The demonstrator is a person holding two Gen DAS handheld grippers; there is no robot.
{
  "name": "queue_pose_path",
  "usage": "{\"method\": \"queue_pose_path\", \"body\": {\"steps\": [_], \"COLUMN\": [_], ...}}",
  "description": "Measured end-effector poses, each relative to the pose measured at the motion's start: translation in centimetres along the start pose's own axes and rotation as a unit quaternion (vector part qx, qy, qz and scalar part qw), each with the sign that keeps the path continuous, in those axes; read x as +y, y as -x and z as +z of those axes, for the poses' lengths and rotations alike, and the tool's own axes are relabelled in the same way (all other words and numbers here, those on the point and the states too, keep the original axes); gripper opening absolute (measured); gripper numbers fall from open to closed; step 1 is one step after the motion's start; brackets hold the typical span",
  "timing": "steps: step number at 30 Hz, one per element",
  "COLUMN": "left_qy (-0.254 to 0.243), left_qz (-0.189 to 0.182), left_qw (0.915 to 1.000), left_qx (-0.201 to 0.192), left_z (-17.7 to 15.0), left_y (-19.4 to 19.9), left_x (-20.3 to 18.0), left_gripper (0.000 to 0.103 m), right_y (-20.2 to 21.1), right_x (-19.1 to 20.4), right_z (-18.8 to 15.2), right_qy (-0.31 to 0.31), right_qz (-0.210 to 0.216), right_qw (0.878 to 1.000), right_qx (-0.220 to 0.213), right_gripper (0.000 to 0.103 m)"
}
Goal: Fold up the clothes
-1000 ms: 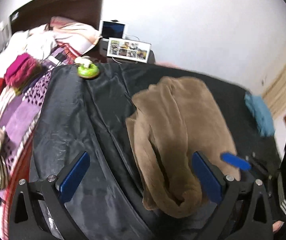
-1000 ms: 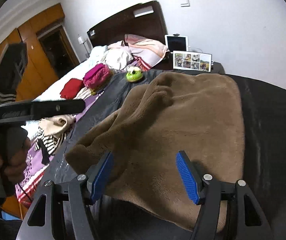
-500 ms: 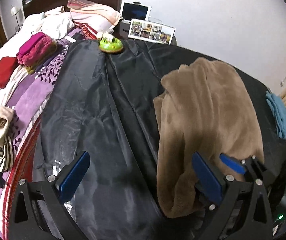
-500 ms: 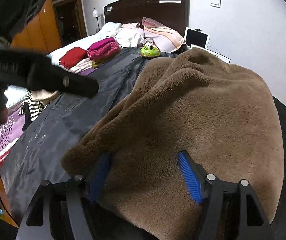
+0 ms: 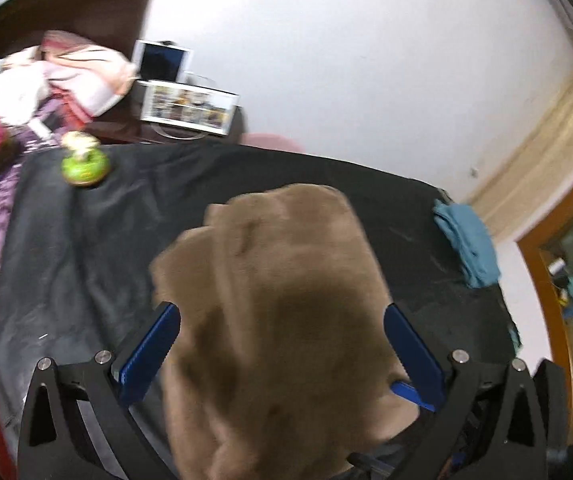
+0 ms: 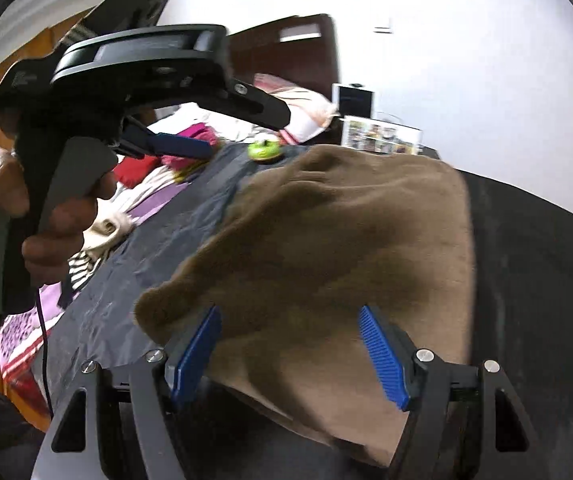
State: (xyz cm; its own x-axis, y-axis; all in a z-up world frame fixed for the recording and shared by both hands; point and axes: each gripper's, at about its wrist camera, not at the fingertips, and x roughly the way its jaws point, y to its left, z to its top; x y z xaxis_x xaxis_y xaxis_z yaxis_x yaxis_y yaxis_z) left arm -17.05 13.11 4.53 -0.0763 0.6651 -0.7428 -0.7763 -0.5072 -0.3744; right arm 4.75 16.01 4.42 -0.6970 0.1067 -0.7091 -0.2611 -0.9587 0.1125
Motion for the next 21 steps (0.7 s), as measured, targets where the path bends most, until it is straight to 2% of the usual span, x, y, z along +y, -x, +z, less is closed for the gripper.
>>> {"method": "queue_pose_path", "body": {"steps": [2,5,9,12,17,21], "left_qy": [0.005,0.035,0.074,0.088,0.046,0.05], "left_qz": [0.008,0.041,0.072,0.062,0.087,0.086], "left_qw": [0.9997,0.9968,0.9896,0.9886,0.9908,0.9912], "left_qx": [0.022,0.059,0.101,0.105,0.093,0.087], "left_z": [0.1,-0.4,-1.9,-3.0,-3.0,-2.6], "left_y": [-2.1,-4.9,-7.6,-7.9,-7.8,-6.9], "left_x": [0.4,2.3,5.0,5.9,4.7,4.5], "left_gripper": [0.102,0.102,0.102,0.102,0.102,0.102], "right_y": [-0.6,-1.8,-3.0,-3.6,-4.1,-4.2], "right_x": [-1.0,-2.4,-2.4,-2.3,-1.8,-1.9], "right_z": [-0.2,-0.5,-1.4,-2.1,-2.1,-1.7], "right_qy": [-0.019,-0.044,-0.028,-0.017,0.002,0.008], "right_qz": [-0.014,-0.022,-0.032,-0.039,-0.054,-0.053], "right_qw": [1.0,0.998,0.998,0.998,0.997,0.997], "right_qx": [0.013,0.03,0.046,0.05,0.051,0.054], "right_gripper": [0.073,0.073,0.074,0.074,0.074,0.075]}}
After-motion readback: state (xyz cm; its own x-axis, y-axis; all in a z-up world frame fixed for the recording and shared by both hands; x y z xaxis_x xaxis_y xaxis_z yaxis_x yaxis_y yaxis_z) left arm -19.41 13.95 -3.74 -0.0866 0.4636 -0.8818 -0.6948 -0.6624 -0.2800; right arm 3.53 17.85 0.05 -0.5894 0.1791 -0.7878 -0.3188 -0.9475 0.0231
